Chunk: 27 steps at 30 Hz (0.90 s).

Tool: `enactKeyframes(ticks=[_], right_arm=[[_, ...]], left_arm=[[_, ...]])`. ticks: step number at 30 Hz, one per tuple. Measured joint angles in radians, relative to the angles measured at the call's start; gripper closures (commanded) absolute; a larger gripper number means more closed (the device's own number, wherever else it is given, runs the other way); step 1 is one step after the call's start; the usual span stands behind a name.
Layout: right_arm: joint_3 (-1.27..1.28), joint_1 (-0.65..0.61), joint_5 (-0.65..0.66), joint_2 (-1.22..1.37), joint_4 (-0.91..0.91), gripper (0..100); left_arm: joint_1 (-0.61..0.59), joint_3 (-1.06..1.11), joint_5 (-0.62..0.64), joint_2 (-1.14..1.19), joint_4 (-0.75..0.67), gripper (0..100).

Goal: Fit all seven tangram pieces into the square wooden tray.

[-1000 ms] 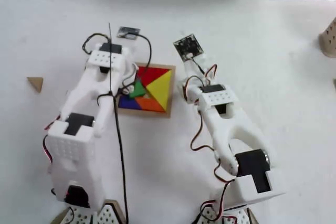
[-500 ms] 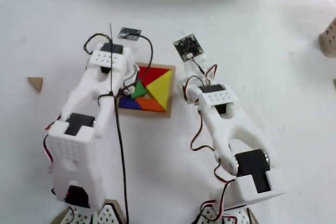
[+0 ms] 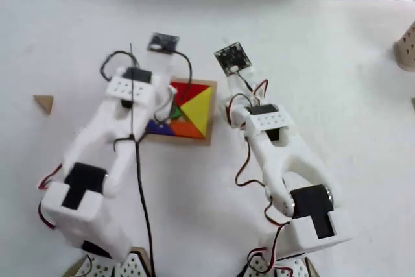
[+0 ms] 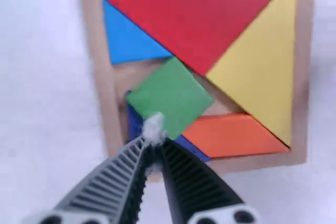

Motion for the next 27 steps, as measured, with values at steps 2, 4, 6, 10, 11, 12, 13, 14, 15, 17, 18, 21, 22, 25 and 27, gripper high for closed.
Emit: enactKeyframes(ticks=[2,4,6,10,11,12,13,14,15,17,18,21,22,25,27], right_arm=[[0.000,0.000,0.000,0.000,0.000,98.1],[0.000,0.000,0.000,0.000,0.000,98.1],[0.000,0.000,0.000,0.000,0.000,98.1],[0.000,0.000,0.000,0.000,0.000,98.1],[0.000,0.000,0.000,0.000,0.000,98.1],[0.000,0.000,0.000,0.000,0.000,98.1],[0.000,0.000,0.000,0.000,0.000,98.1],[0.000,0.000,0.000,0.000,0.000,98.1],[0.000,0.000,0.000,0.000,0.000,98.1],[0.000,0.000,0.000,0.000,0.000,98.1],[0.000,0.000,0.000,0.000,0.000,98.1],[0.000,0.000,0.000,0.000,0.000,98.1],[0.000,0.000,0.000,0.000,0.000,98.1],[0.000,0.000,0.000,0.000,0.000,98.1],[0.000,0.000,0.000,0.000,0.000,98.1]], left_arm=[[0.048,0.061,0.000,-0.026,-0.038,98],[0.091,0.077,0.000,-0.028,-0.066,98],[0.107,0.078,0.000,-0.025,-0.084,98],[0.103,0.043,0.000,0.041,-0.095,98],[0.097,0.026,0.000,0.061,-0.095,98],[0.091,0.005,0.000,0.081,-0.095,98],[0.081,-0.015,0.000,0.101,-0.095,98],[0.074,-0.037,0.002,0.123,-0.095,98],[0.069,-0.057,0.002,0.141,-0.095,98],[0.068,-0.087,0.000,0.176,-0.095,98],[0.068,-0.098,0.000,0.186,-0.095,98],[0.064,-0.120,0.000,0.192,-0.095,98],[0.064,-0.127,0.000,0.192,-0.084,98],[0.060,-0.150,0.000,0.186,-0.029,98],[0.049,-0.152,0.000,0.158,0.008,98]])
